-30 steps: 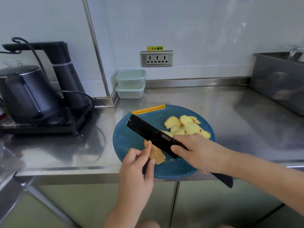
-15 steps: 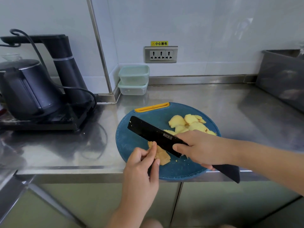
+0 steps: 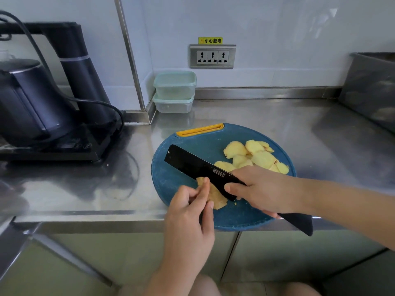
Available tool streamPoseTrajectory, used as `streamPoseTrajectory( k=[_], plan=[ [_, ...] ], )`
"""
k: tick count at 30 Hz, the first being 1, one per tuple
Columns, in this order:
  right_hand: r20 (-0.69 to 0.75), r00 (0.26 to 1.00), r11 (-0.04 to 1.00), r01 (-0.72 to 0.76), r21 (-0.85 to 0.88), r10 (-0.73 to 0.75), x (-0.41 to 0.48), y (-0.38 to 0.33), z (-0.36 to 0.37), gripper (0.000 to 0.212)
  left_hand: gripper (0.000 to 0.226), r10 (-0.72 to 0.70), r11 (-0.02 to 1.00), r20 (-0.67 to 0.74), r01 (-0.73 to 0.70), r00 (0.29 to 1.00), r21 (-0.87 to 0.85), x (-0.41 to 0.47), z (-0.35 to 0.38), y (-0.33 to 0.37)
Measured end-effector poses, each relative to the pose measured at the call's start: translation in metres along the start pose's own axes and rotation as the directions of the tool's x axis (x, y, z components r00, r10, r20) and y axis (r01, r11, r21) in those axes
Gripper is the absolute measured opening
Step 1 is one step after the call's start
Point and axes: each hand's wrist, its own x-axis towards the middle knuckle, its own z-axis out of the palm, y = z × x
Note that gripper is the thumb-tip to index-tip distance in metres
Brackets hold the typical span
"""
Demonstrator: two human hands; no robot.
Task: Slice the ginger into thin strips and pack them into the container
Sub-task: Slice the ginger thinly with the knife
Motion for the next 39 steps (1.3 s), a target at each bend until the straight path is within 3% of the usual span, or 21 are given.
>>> streamPoseTrajectory(
  k=[4, 12, 17, 27, 34, 37, 39],
  plan=[
    [-0.001, 1.0, 0.996, -0.03, 0.079, 0.03, 0.0, -0.006, 0.001, 0.031, 0.04, -0.012, 0.999, 0.001, 0.012, 1.0, 0.031, 0.001, 0.0, 0.001],
    [-0.03, 0.999, 0.999, -0.015, 0.042, 0.016, -0.004, -0.02, 0.006, 0.028, 0.045, -0.041, 0.998, 0.009, 0.041, 0.999, 0.043, 0.003, -0.005, 0.003],
    [0.027, 0.996, 0.996, -0.083, 0.029, 0.082, -0.026, -0.002, 0.003, 0.026, 0.045, -0.061, 0.997, -0.02, 0.062, 0.998, 0.049, 0.001, -0.002, 0.004],
    [0.024, 0.995, 0.995, -0.096, -0.024, 0.097, -0.03, 0.002, 0.003, 0.03, 0.043, 0.024, 0.997, -0.086, -0.018, 0.996, 0.076, 0.001, 0.007, -0.002],
    [-0.048, 0.995, 0.971, -0.093, -0.222, 0.084, -0.024, -0.014, 0.006, 0.033, 0.042, 0.02, 0.996, -0.084, -0.013, 0.996, 0.088, 0.003, 0.005, -0.002],
    [-0.105, 0.994, 0.899, -0.016, -0.437, -0.033, -0.003, -0.038, 0.015, 0.035, 0.044, 0.013, 0.997, -0.098, -0.005, 0.995, 0.077, 0.002, 0.005, -0.003],
    [-0.127, 0.986, 0.91, 0.05, -0.412, -0.112, 0.011, -0.05, 0.02, 0.027, 0.043, -0.028, 0.999, -0.13, 0.033, 0.991, 0.042, 0.002, 0.005, -0.003]
  ],
)
